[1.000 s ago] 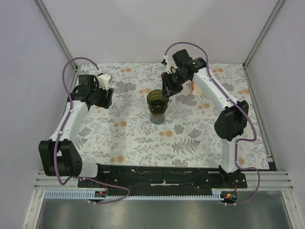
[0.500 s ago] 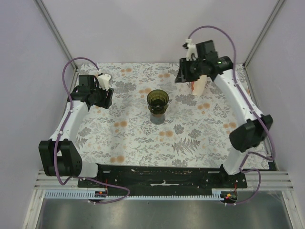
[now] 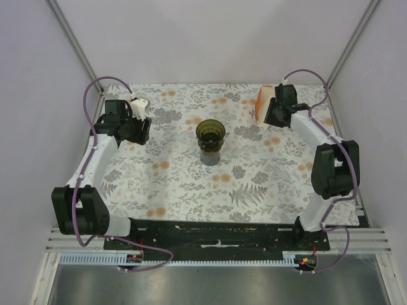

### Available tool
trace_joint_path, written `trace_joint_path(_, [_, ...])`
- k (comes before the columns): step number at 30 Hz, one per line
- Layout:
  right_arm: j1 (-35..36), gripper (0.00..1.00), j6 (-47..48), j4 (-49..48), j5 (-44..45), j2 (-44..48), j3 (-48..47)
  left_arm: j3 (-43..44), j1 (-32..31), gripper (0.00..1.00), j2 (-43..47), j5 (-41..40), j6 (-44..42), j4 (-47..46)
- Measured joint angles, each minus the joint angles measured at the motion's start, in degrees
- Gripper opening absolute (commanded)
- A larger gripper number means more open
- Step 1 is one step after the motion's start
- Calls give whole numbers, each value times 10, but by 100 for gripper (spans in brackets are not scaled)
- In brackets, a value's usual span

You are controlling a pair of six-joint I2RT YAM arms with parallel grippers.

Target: Place the coffee filter in the dripper

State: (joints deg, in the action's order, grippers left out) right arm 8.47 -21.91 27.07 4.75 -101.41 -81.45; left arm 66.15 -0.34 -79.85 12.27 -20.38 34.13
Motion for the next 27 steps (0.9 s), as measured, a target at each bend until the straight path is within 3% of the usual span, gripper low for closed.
trace_joint_path(12, [-14, 46, -32, -120, 77, -93, 22, 0, 0, 65, 0, -2, 0, 0])
trace_joint_path(27, [-31, 29, -56, -153, 29, -138, 22, 0, 0, 65, 0, -8, 0, 0])
